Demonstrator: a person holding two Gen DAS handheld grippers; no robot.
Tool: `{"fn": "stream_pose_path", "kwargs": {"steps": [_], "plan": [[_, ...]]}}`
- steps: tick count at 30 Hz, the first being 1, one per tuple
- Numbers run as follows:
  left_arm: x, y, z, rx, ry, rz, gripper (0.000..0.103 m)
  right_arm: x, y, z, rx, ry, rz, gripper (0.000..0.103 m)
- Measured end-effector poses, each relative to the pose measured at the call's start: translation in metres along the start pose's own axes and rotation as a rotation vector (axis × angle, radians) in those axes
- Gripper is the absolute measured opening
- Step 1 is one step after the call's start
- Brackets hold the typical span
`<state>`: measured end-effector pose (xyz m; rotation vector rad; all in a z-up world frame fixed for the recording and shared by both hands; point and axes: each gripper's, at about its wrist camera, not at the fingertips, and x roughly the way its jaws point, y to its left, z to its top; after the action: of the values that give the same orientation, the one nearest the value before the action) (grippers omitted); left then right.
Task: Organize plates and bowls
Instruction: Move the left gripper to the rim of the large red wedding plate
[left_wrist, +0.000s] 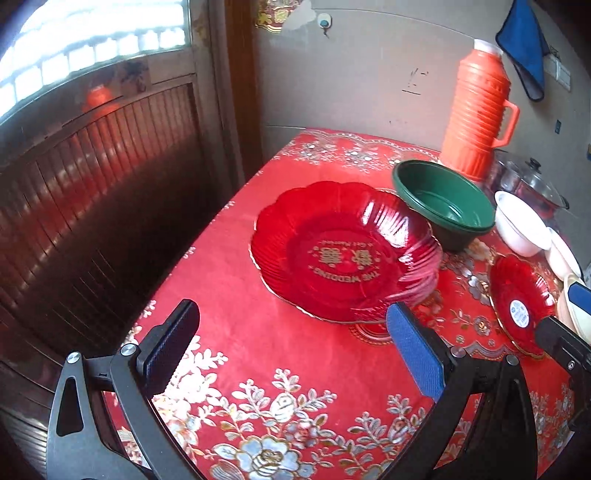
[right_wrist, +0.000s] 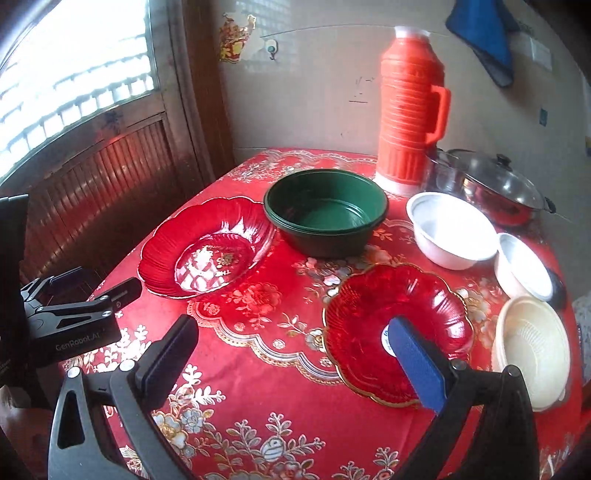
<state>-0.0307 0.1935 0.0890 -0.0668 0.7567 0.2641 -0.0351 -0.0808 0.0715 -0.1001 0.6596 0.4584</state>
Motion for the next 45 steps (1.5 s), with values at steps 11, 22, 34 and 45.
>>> {"fn": "stream_pose_path", "kwargs": {"steps": [11,22,34,45], "plan": [[0.03,0.016,0.01,-0.023,0.042,-0.018,0.102,0.035,0.03,0.019,-0.081,0.037,0.033,0.103],[0.062,0.014,0.023,-0.017,0.103,-0.061,0.102,0.067,0.031,0.032,-0.047,0.094,0.047,0.103],[0.097,0.015,0.036,0.006,0.173,-0.051,0.102,0.103,0.03,0.045,-0.01,0.162,0.054,0.102],[0.134,0.007,0.052,0.063,0.23,-0.026,0.102,0.144,0.018,0.055,0.066,0.25,0.078,0.099]]}}
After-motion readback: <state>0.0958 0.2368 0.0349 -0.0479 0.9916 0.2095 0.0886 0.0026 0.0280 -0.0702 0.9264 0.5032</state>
